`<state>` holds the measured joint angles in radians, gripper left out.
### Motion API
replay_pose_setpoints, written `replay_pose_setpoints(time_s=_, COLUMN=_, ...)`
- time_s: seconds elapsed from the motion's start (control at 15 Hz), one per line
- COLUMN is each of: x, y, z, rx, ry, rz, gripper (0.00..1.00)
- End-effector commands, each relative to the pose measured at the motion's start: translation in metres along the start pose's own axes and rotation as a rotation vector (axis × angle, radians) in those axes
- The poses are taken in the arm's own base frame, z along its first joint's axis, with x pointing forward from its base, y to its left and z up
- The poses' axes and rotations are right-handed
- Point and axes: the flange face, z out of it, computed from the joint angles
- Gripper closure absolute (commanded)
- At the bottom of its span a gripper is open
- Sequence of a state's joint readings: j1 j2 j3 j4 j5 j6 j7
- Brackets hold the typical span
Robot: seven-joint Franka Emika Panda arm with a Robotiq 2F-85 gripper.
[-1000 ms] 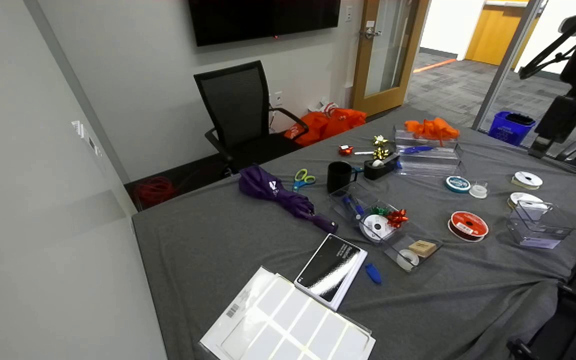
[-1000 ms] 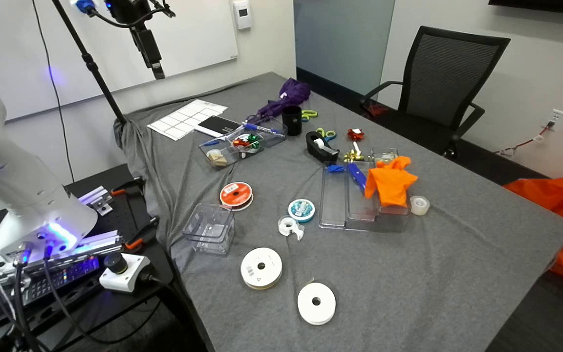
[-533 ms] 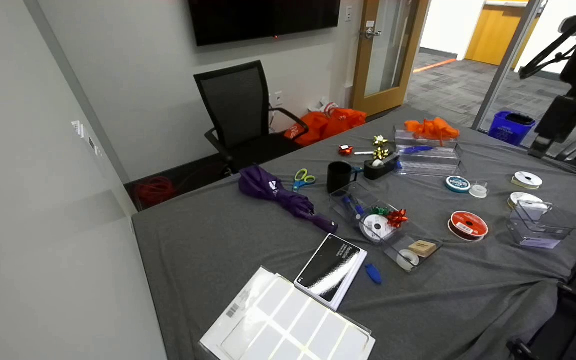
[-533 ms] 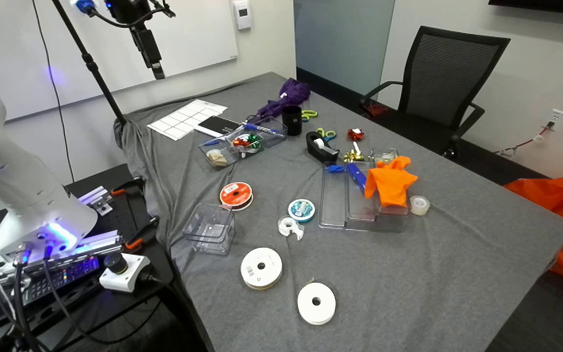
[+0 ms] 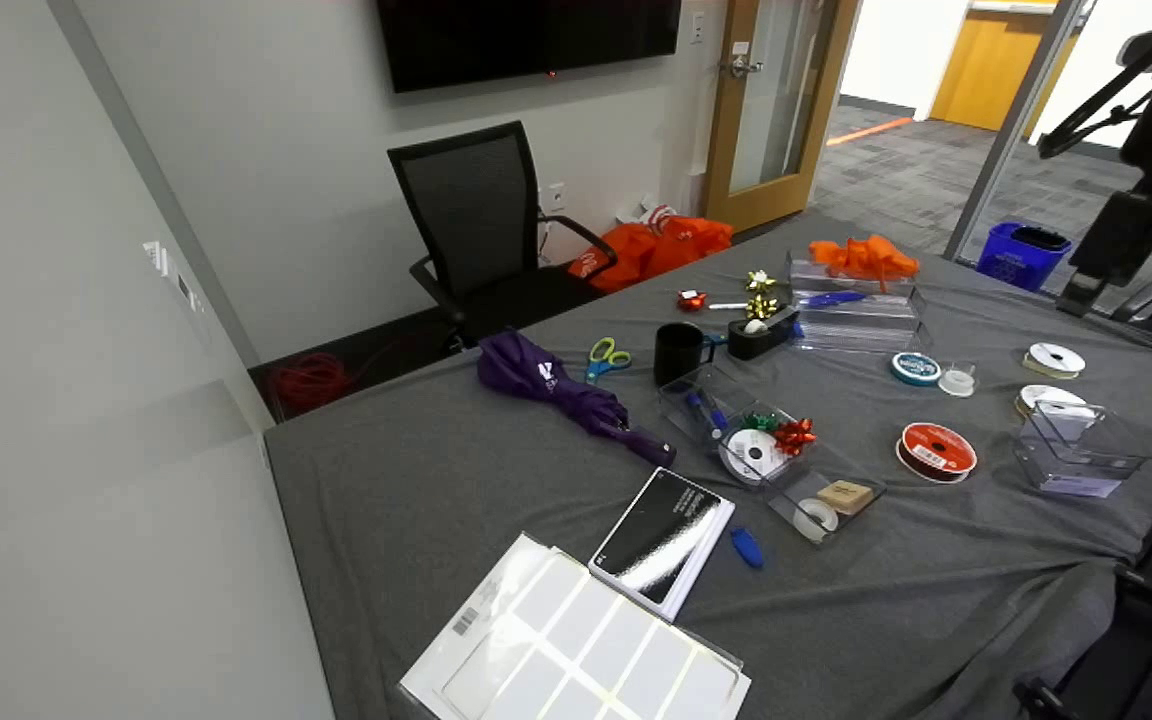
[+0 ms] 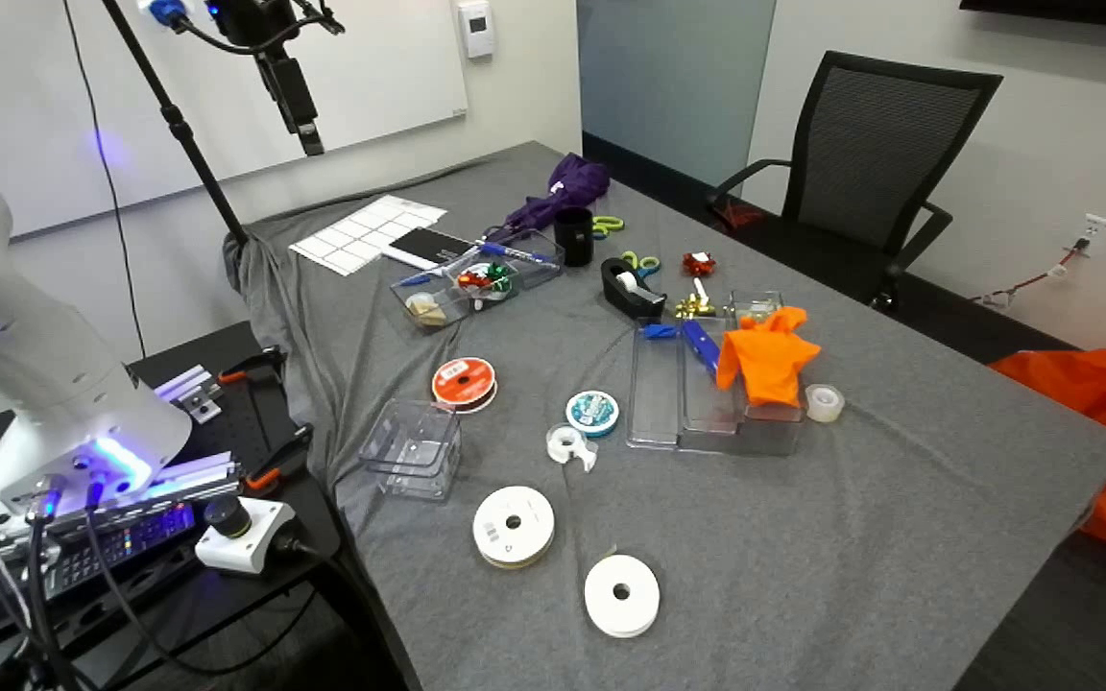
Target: Move the black bowl forward
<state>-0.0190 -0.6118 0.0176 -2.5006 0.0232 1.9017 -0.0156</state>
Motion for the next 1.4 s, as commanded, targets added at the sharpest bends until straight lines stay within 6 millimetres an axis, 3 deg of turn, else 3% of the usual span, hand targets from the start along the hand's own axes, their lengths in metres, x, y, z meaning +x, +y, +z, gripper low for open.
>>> replay_pose_setpoints(time_s=0.0, x=0.0, y=0.0, z=-0.001, rx=0.0, ry=-0.001, rz=0.0, gripper=0.0)
replay_pose_setpoints(time_s=0.93, x=0.0, y=0.0, z=-0.001, rx=0.0, ry=-0.001, rz=0.0, gripper=0.0)
replay_pose_setpoints(time_s=1.07, x=0.006, y=-0.003, z=0.0, rx=0.043, ry=0.003, rz=0.064, gripper=0.0)
replay_pose_setpoints(time_s=1.33, x=0.045, y=0.008, z=0.009, rx=0.123, ry=0.035, rz=0.32, gripper=0.0)
